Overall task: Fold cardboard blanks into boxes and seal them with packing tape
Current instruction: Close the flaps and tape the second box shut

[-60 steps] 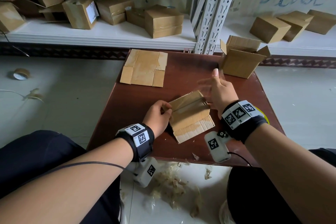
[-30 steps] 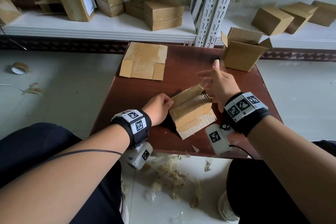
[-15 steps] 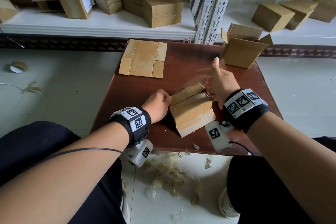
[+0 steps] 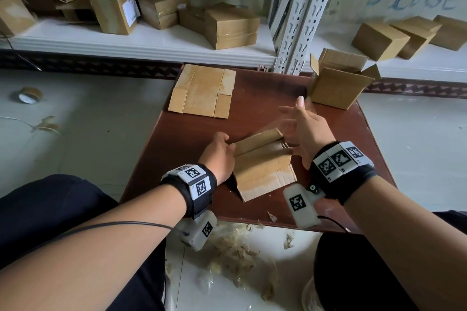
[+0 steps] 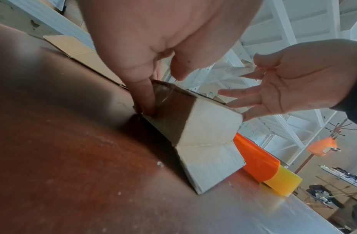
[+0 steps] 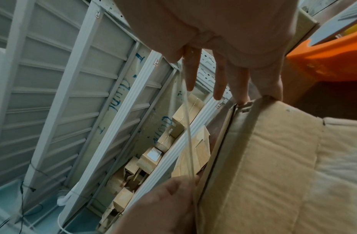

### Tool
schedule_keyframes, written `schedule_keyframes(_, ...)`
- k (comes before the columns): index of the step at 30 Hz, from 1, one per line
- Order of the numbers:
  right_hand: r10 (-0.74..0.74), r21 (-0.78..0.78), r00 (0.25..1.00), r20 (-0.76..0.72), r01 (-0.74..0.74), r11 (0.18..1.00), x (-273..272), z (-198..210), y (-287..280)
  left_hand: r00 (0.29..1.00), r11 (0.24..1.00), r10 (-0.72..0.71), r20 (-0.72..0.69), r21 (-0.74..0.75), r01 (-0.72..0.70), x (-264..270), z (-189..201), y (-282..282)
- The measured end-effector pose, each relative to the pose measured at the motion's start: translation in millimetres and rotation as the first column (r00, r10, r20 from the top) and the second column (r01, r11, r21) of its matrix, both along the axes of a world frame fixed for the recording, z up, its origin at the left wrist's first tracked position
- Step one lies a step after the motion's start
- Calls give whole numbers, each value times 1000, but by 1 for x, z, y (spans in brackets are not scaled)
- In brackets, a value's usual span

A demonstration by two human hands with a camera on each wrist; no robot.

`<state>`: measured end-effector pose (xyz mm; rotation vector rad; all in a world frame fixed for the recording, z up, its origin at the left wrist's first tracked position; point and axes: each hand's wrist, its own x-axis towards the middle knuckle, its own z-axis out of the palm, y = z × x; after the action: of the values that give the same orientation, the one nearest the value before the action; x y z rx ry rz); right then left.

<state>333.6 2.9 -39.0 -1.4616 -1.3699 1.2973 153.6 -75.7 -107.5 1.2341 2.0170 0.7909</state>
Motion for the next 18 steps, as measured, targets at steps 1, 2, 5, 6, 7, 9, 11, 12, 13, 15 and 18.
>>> schedule_keyframes(1, 0, 5, 1000, -11, 0, 1000, -1, -1, -1, 999, 999, -26, 28, -19, 26, 0, 1, -1)
schedule_keyframes(2, 7, 13, 1000, -17, -6, 1000, -2, -1, -2, 995, 997, -74, 66, -28, 76, 0, 2, -3)
schedule_keyframes(5, 48, 17, 998, -27, -48, 999, -2, -3, -4, 973, 977, -201, 110, -53, 208, 1, 6, -10)
schedule_keyframes(6, 68, 12, 997, -38, -68, 998, -2, -2, -6, 974, 973, -218, 59, -69, 222, -1, 5, -10)
schedule_keyframes(7, 88, 0, 995, -51, -88, 996, -3, -1, -8, 975, 971, -224, -7, -85, 223, -3, 5, -10)
schedule_keyframes(9, 132, -8, 990, -52, -133, 991, -4, -1, -14, 956, 967, -241, -169, -120, 223, -6, 5, -10)
schedule_keyframes(11, 170, 48, 985, -11, -169, 984, -4, -4, -19, 914, 961, -268, -303, -147, 233, -7, 5, -10)
schedule_keyframes(12, 182, 78, 983, 7, -182, 980, -5, -4, -21, 899, 961, -272, -343, -149, 234, -8, 4, -9)
schedule_keyframes(13, 181, 94, 983, 18, -182, 979, -4, -4, -22, 890, 958, -279, -361, -159, 236, -8, 4, -10)
schedule_keyframes(15, 167, 101, 985, 43, -170, 980, -3, -3, -22, 866, 947, -313, -390, -201, 251, -8, 2, -11)
schedule_keyframes(18, 182, 101, 978, 103, -192, 976, -3, -3, -24, 806, 924, -371, -462, -274, 268, -9, -2, -14)
